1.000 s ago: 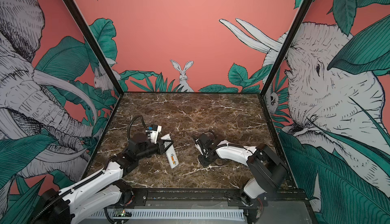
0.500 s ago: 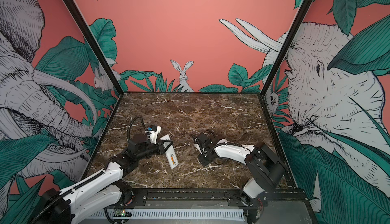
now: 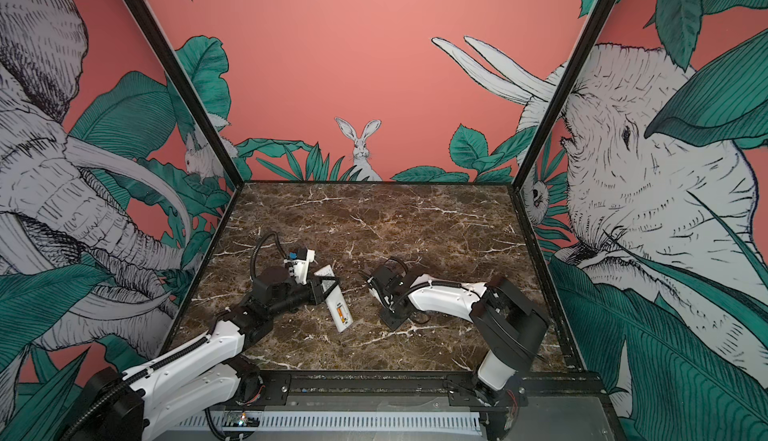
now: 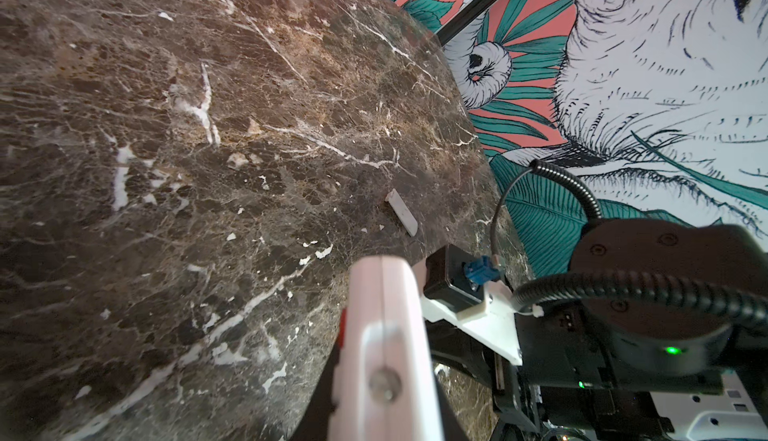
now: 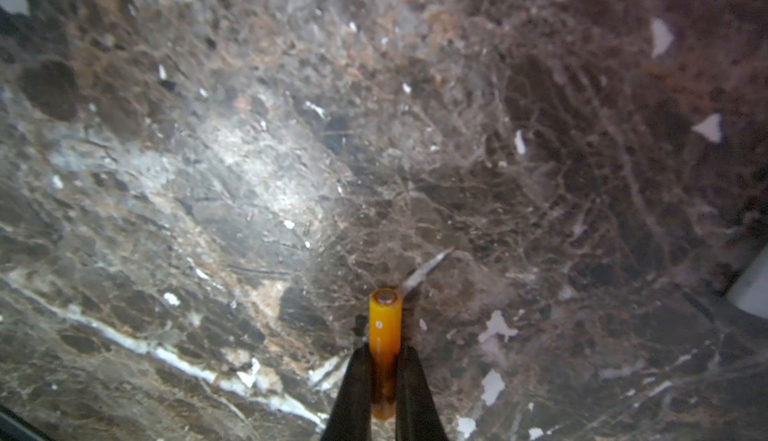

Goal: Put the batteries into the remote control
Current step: 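Lower the right gripper and close it on the second orange battery, then lift the battery and carry it toward the remote in the left gripper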

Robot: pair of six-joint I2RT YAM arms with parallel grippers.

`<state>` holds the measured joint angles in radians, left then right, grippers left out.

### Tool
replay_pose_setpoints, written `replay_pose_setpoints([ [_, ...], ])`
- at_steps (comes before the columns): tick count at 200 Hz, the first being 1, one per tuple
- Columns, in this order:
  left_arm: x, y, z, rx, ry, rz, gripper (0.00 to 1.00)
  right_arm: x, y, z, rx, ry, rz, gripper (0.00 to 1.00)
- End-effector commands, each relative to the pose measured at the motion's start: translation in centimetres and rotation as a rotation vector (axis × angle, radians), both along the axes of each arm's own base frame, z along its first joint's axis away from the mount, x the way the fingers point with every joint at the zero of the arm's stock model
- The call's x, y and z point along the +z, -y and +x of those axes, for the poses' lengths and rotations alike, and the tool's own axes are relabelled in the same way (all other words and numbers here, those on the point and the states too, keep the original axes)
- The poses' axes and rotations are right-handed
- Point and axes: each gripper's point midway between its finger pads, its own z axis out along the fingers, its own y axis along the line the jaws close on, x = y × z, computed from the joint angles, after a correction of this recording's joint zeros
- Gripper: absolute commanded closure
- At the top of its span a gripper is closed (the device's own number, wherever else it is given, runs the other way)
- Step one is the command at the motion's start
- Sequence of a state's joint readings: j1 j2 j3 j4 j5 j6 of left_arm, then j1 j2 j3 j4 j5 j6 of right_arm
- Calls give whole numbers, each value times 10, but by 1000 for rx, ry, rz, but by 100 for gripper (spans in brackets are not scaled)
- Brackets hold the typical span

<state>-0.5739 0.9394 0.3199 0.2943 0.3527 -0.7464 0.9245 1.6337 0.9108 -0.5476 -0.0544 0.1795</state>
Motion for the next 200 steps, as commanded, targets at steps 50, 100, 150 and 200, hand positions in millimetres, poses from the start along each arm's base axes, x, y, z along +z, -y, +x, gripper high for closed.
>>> replay_pose_setpoints([
  [50, 7, -3, 6, 33, 26, -37, 100, -2, 5, 0, 16, 15, -53, 84],
  [100, 9, -3, 6, 34, 27, -37, 100, 4, 5, 2, 8, 27, -44, 76],
  [150, 7, -4, 6, 36, 26, -36, 100, 5, 8, -3, -6, 19, -40, 73],
  [200, 8, -4, 7, 37, 28, -36, 100, 0, 14, -9, -19, 0, -60, 73],
])
